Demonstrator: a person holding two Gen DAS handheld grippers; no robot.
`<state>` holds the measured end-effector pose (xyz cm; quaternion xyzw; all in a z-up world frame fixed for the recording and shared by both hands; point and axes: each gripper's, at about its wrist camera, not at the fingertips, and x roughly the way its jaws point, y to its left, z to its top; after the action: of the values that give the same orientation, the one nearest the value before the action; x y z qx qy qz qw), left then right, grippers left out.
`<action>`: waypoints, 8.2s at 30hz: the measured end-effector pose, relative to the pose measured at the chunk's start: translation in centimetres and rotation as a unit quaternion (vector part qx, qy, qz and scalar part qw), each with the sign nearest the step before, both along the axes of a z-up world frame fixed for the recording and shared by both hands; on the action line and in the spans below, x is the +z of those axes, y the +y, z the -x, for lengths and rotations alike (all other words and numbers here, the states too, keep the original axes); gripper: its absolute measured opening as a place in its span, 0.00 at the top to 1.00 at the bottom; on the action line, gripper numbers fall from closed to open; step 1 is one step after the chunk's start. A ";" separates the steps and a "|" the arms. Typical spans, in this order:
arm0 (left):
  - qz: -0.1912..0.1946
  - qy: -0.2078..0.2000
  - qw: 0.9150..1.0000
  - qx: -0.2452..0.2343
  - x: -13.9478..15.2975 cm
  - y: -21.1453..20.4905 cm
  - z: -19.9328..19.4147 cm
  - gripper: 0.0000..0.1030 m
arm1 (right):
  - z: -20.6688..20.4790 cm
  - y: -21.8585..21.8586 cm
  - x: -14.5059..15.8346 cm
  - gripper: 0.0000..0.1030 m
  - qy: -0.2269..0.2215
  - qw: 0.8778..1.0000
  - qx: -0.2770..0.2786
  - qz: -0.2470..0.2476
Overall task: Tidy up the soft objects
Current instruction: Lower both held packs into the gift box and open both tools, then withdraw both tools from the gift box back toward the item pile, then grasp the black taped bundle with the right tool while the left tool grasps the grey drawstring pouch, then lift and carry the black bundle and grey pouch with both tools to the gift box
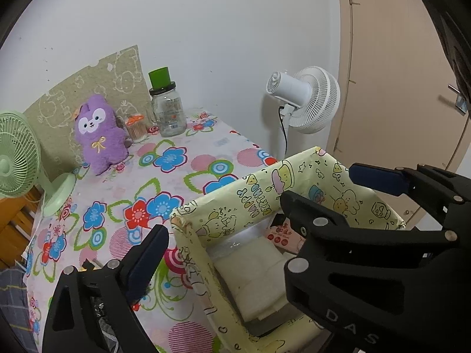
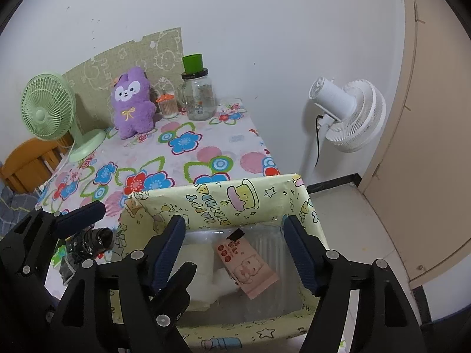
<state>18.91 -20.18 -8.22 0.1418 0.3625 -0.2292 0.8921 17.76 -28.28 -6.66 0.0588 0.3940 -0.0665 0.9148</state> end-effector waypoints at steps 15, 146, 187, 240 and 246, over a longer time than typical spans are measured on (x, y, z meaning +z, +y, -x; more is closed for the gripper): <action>0.009 -0.023 1.000 0.006 2.0 2.9 1.6 0.05 | 1.9 2.5 2.4 0.12 -0.033 0.999 -0.006 0.010; 0.039 0.103 0.986 0.121 -8.8 19.7 0.7 0.74 | -2.0 19.9 -8.2 0.15 0.054 0.987 0.151 -0.017; 0.035 0.095 0.982 0.157 -9.2 21.6 -1.7 0.79 | -6.1 22.0 -10.6 0.61 0.071 0.980 0.184 -0.028; 0.040 -0.026 0.992 0.115 0.5 16.8 7.1 0.80 | 4.6 17.0 0.3 0.61 -0.054 0.990 0.131 -0.019; 0.039 -0.037 0.993 0.108 1.5 16.3 7.6 0.80 | 5.3 16.3 1.4 0.61 -0.065 0.990 0.124 -0.017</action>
<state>11.27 -3.84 -6.77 0.0753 0.3327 -0.1403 0.9295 12.43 -11.94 -5.30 0.0294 0.3386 0.0585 0.9386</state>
